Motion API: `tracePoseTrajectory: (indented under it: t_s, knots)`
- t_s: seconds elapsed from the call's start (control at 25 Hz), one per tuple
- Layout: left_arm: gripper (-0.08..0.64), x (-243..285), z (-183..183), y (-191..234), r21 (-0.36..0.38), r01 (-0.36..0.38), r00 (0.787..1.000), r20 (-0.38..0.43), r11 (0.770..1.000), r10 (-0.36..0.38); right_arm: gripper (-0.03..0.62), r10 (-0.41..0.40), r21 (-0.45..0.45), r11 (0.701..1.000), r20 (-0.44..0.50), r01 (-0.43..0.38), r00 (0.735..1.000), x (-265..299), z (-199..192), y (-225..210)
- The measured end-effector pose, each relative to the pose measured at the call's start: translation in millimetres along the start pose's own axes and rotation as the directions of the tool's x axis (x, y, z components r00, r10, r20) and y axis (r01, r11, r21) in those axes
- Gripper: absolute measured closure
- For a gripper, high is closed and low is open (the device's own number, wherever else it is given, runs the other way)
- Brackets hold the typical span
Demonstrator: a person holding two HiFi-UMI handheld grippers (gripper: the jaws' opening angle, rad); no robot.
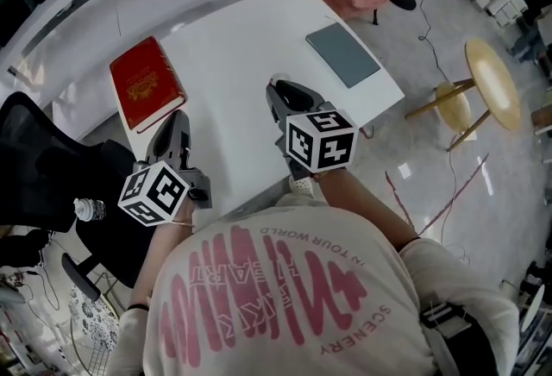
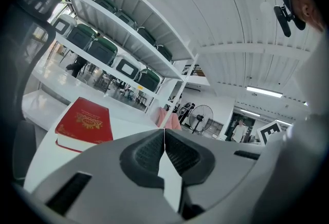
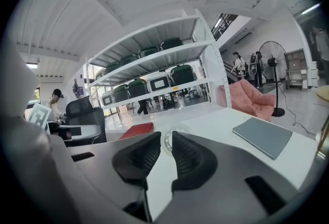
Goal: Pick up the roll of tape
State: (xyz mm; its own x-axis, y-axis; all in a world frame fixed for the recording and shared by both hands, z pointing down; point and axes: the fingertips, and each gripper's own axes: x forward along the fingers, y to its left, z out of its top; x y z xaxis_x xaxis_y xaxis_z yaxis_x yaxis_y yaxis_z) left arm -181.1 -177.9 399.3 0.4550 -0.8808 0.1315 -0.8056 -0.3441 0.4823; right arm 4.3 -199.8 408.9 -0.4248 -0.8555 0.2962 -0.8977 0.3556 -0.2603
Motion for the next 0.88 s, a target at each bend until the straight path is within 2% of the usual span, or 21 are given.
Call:
tracePoseTrajectory:
  t_s: [0.4, 0.88]
  knots:
    - [0.535, -1, -15, 2, 0.036, -0.028, 0.999, -0.031, 0.999, 0.029, 0.509, -0.018, 0.025, 1.000, -0.028, 0.019, 0.999, -6, -17, -8]
    - [0.535, -3, -31, 0, 0.034, -0.045, 0.997, -0.056, 0.998, 0.047, 0.509, -0.021, 0.027, 0.999, -0.065, 0.023, 0.998, -7, -34, -13]
